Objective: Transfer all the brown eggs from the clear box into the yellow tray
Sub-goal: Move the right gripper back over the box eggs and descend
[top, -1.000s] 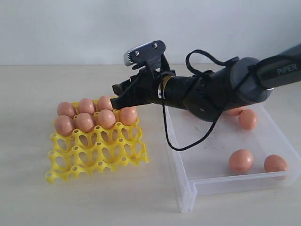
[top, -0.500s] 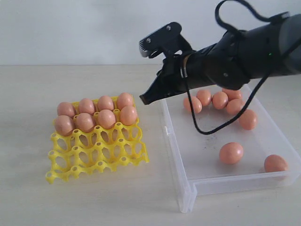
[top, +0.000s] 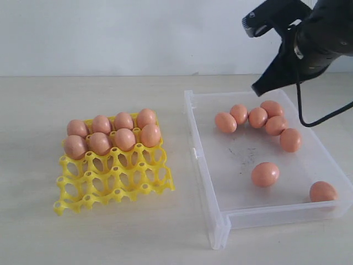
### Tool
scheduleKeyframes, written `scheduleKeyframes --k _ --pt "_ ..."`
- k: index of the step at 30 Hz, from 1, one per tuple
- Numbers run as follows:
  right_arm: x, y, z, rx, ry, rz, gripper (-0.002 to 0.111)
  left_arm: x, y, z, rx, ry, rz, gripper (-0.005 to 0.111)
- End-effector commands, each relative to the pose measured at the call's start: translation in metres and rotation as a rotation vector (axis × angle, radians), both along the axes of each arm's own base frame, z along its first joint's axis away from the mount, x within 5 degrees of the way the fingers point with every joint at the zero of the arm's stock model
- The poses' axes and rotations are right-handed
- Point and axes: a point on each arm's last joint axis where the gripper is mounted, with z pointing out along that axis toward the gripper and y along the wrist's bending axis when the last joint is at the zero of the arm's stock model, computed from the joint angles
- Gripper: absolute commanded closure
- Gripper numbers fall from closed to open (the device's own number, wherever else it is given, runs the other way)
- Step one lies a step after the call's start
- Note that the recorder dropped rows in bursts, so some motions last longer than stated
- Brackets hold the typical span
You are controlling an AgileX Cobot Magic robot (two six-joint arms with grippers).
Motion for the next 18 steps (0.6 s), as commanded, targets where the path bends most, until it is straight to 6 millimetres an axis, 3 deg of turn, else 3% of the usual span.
scheduleKeyframes --k 1,5,11,18 --pt "-0.006 -0.02 0.006 -0.156 0.022 -0.123 0.109 0.0 0.0 0.003 -0.019 -0.018 -0.001 0.103" --pt "-0.014 -0.022 -0.001 -0.202 0.163 -0.1 0.109 0.0 0.0 0.003 -0.019 -0.018 -0.001 0.103" --pt "-0.031 -0.002 -0.018 -0.047 0.425 0.088 0.109 0.0 0.0 0.003 -0.019 -0.018 -0.001 0.103" --pt "-0.035 0.008 -0.021 0.054 0.474 0.146 0.109 0.0 0.0 0.003 -0.019 -0.018 -0.001 0.103"
